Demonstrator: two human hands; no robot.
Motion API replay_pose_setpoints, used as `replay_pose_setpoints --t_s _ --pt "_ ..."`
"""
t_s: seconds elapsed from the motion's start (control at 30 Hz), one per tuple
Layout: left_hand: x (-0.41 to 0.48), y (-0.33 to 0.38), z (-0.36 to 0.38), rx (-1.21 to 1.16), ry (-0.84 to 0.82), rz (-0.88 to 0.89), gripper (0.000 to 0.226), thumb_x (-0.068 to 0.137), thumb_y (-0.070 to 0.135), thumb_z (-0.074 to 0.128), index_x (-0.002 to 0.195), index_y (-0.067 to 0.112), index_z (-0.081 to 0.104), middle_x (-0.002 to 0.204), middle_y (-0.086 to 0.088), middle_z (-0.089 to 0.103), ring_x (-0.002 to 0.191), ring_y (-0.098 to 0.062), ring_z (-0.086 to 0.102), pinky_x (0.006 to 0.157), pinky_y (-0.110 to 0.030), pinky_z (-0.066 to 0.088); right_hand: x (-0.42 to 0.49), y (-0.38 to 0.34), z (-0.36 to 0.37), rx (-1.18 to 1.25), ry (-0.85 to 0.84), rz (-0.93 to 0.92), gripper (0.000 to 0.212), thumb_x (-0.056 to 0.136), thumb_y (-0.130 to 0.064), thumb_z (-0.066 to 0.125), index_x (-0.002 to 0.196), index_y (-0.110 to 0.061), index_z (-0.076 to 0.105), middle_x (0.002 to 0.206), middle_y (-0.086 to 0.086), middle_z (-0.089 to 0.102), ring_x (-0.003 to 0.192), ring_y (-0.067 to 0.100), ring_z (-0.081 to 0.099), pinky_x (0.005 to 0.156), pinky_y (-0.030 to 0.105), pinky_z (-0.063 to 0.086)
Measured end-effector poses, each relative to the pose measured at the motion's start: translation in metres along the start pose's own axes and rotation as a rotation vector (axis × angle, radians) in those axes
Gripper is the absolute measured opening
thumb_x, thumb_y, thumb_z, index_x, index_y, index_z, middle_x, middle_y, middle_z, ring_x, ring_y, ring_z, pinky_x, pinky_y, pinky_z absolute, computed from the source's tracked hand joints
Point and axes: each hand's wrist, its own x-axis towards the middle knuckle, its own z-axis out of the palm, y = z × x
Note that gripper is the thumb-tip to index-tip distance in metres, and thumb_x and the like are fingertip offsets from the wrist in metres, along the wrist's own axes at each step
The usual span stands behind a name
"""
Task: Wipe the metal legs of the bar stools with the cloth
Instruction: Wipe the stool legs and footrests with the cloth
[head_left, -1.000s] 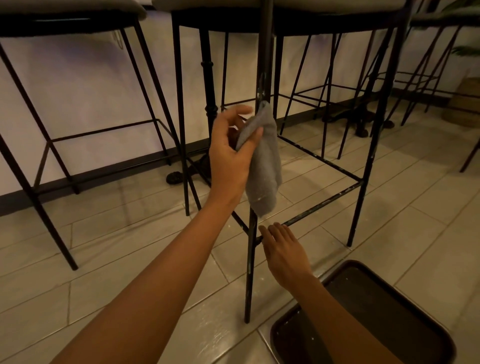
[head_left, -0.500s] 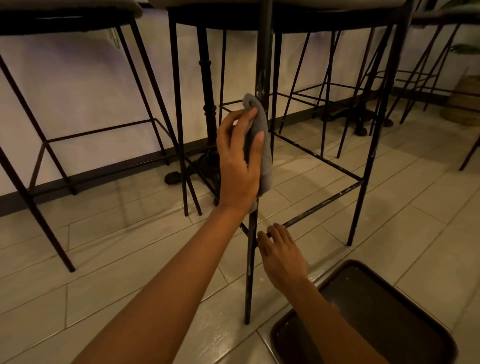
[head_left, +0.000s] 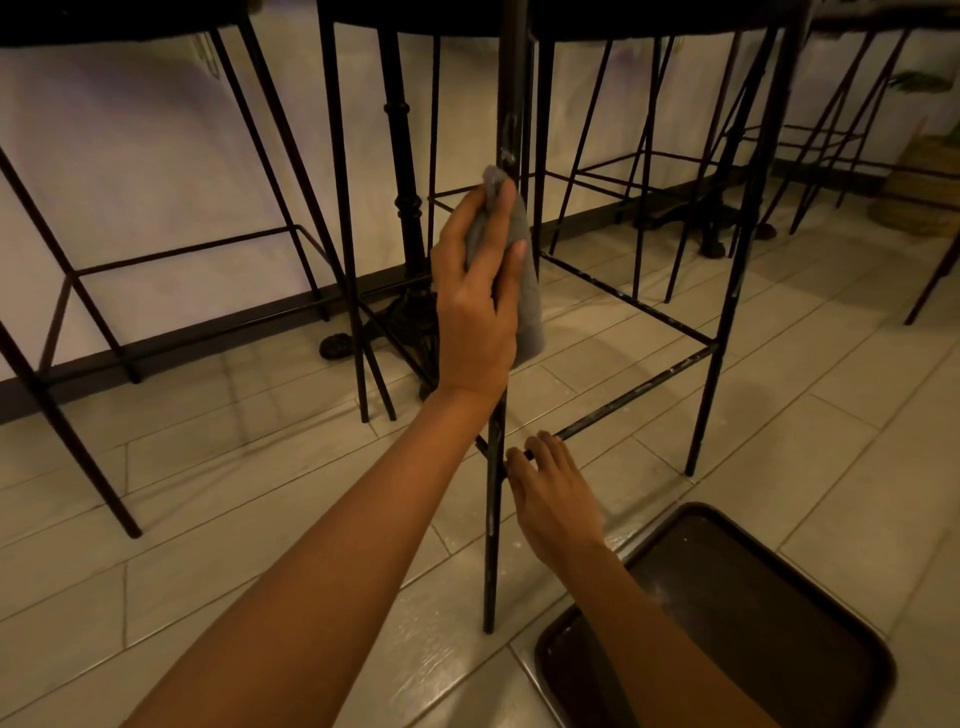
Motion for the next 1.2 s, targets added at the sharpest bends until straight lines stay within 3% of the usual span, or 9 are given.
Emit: replay_pose_setpoints --t_s 0.23,0.4,0.53,0.67,0.8,0.9,1.0,1.1,1.2 --pt "0.035 0.009 0.004 0.030 0.075 0.072 0.039 0.091 0.005 0.051 0.129 -0.006 0.047 0.132 -0.024 0.043 0.123 -0.006 0.030 0.110 -0.016 0.023 -0.001 0.001 0.001 0.006 -0.008 -0.008 0.023 0.091 -0.022 0.052 0.110 -0.013 0.059 0.117 0.015 0.061 0.123 0.034 0.050 0.104 0.043 0.039" --pt "0.029 0.009 0.007 0.057 0.095 0.074 0.038 0.092 0.005 0.051 0.129 -0.003 0.049 0.134 -0.023 0.044 0.125 -0.013 0.033 0.111 -0.028 0.028 -0.001 0.000 0.000 -0.002 -0.005 -0.006 0.023 0.089 -0.020 0.054 0.110 -0.012 0.060 0.117 0.016 0.062 0.122 0.034 0.051 0.103 0.043 0.039" --pt "0.036 0.009 0.008 0.086 0.086 0.116 0.038 0.092 0.004 0.049 0.129 -0.004 0.048 0.138 -0.025 0.042 0.125 -0.004 0.025 0.111 -0.015 0.021 -0.001 0.000 -0.002 -0.007 -0.015 -0.020 0.035 0.092 -0.025 0.034 0.113 -0.012 0.059 0.120 0.016 0.060 0.124 0.034 0.049 0.105 0.043 0.036" --pt "0.039 0.012 0.009 0.071 0.047 0.165 0.038 0.096 0.012 0.044 0.128 -0.008 0.047 0.138 -0.028 0.043 0.126 -0.010 0.025 0.111 -0.012 0.017 -0.001 0.000 -0.001 -0.002 0.006 0.001 0.027 0.088 -0.023 0.052 0.112 -0.012 0.060 0.118 0.016 0.062 0.121 0.034 0.052 0.103 0.043 0.036" --pt "0.029 0.012 0.008 0.089 0.011 0.185 0.046 0.097 0.024 0.030 0.127 -0.006 0.049 0.135 -0.024 0.048 0.127 -0.025 0.029 0.114 -0.016 0.016 -0.001 0.001 0.001 -0.015 -0.013 -0.018 0.027 0.089 -0.023 0.053 0.113 -0.012 0.059 0.120 0.016 0.061 0.123 0.033 0.051 0.104 0.043 0.036" --pt "0.022 0.004 0.007 0.135 0.018 0.202 0.036 0.096 0.009 0.042 0.127 -0.008 0.048 0.136 -0.024 0.047 0.130 -0.018 0.024 0.115 -0.016 0.015 -0.001 0.002 0.001 -0.030 -0.001 0.002 0.027 0.084 -0.024 0.064 0.109 -0.014 0.062 0.116 0.014 0.064 0.119 0.032 0.055 0.100 0.041 0.039" --pt "0.033 0.009 0.008 0.071 0.038 0.186 0.036 0.093 0.003 0.043 0.127 -0.011 0.047 0.138 -0.021 0.042 0.131 -0.003 0.017 0.114 -0.015 0.014 -0.001 0.002 0.001 -0.010 0.002 -0.003 0.027 0.084 -0.022 0.063 0.110 -0.014 0.062 0.116 0.015 0.064 0.119 0.033 0.054 0.102 0.044 0.042" --pt "0.044 0.012 0.010 0.065 0.043 0.201 0.041 0.097 0.019 0.038 0.126 -0.008 0.049 0.135 -0.024 0.047 0.130 -0.021 0.025 0.115 -0.016 0.014 -0.001 0.004 0.003 0.019 -0.012 -0.017 0.027 0.086 -0.018 0.060 0.112 -0.011 0.059 0.118 0.016 0.061 0.122 0.034 0.051 0.100 0.046 0.045" --pt "0.038 0.005 0.007 0.110 0.000 0.234 0.036 0.094 0.008 0.044 0.126 -0.006 0.050 0.134 -0.024 0.049 0.128 -0.028 0.029 0.116 -0.023 0.018 0.000 0.004 0.003 0.018 -0.007 -0.022 0.025 0.087 -0.019 0.060 0.111 -0.012 0.060 0.117 0.015 0.062 0.122 0.034 0.051 0.101 0.044 0.045"
